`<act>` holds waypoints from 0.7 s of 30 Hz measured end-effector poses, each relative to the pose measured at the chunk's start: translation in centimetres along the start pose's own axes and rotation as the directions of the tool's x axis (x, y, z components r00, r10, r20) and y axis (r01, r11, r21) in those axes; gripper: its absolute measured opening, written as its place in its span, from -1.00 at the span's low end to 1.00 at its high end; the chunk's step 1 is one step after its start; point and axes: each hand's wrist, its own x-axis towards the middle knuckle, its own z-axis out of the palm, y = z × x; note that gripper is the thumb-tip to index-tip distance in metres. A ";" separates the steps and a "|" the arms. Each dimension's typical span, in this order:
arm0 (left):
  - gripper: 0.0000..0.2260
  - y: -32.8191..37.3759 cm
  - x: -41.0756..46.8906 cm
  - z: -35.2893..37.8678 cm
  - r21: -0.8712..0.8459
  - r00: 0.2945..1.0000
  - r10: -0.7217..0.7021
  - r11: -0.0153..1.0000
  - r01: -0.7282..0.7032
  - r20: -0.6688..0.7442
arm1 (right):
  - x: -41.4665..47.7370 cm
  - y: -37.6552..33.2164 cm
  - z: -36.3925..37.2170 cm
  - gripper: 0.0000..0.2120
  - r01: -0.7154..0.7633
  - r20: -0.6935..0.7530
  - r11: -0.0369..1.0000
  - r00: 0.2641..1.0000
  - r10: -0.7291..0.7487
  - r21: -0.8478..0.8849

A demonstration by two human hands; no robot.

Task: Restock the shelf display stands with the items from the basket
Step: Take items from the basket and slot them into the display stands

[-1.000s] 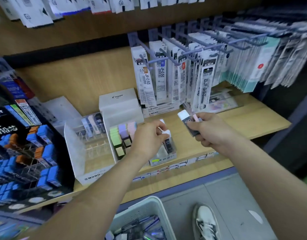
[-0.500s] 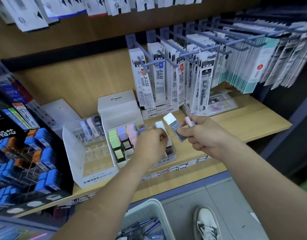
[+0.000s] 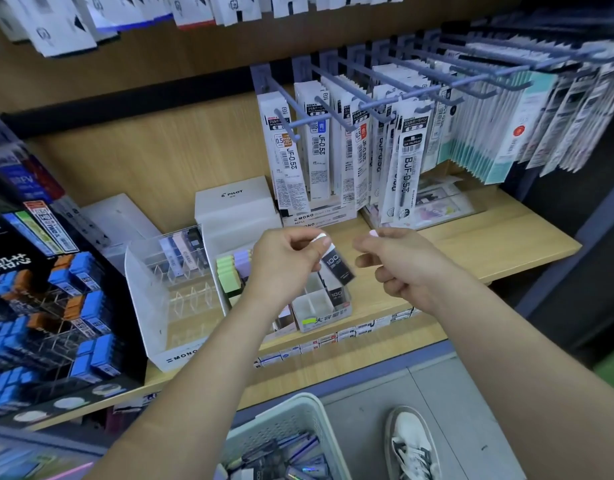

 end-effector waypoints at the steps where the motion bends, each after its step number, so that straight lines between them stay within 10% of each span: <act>1: -0.92 -0.3 -0.2 0.1 0.063 1.000 0.017 0.998 -0.016 -0.010 | 0.1 -0.1 -0.1 -0.86 -0.011 -0.038 1.000 0.999 0.012 0.020; 21: -0.87 -5.9 -0.5 3.2 0.619 0.931 0.330 0.701 -0.354 0.158 | -0.5 -0.5 0.3 -0.82 -0.050 0.037 0.985 0.998 0.044 0.167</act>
